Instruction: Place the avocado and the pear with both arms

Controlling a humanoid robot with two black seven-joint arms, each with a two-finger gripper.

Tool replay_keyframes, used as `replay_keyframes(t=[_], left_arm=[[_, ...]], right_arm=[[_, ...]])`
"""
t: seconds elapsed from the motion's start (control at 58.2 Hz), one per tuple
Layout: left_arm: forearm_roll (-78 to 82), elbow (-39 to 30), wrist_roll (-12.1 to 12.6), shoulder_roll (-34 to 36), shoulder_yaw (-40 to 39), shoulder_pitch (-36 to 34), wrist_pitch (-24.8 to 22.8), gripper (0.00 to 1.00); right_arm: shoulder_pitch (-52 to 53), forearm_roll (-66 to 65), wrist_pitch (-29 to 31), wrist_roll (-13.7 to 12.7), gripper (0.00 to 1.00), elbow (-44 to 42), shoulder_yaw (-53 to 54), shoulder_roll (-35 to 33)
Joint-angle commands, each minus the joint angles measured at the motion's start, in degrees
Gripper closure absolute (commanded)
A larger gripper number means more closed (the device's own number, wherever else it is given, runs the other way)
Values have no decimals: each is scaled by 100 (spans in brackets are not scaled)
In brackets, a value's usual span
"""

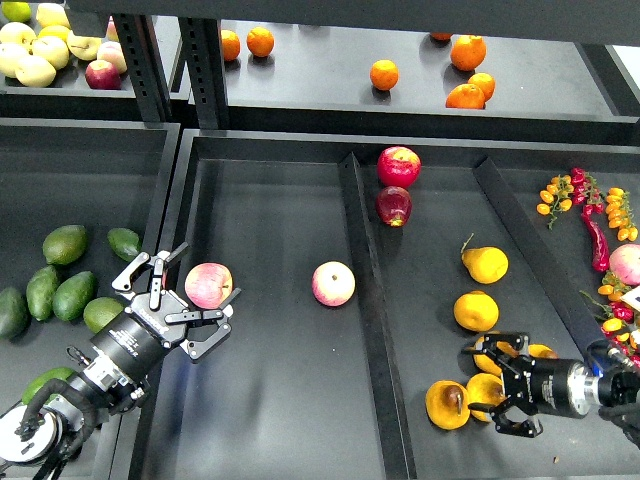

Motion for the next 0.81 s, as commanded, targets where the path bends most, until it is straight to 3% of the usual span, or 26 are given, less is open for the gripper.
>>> replay_keyframes(t=[0.0, 0.275, 0.584, 0.791], left_arm=[[-3, 9, 0, 0, 2, 0, 0, 0], [-12, 0, 0, 0, 11, 0, 0, 0], [-3, 0, 0, 0, -7, 8, 0, 0], [-29, 0, 0, 0, -7, 8, 0, 1]], right_arm=[[79, 229, 0, 0, 1, -65, 290, 312], [-8, 273, 0, 0, 1, -768, 1213, 1762], [-773, 282, 0, 0, 1, -865, 2329, 3344], [-1397, 545, 0, 0, 1, -830, 2743, 3899]])
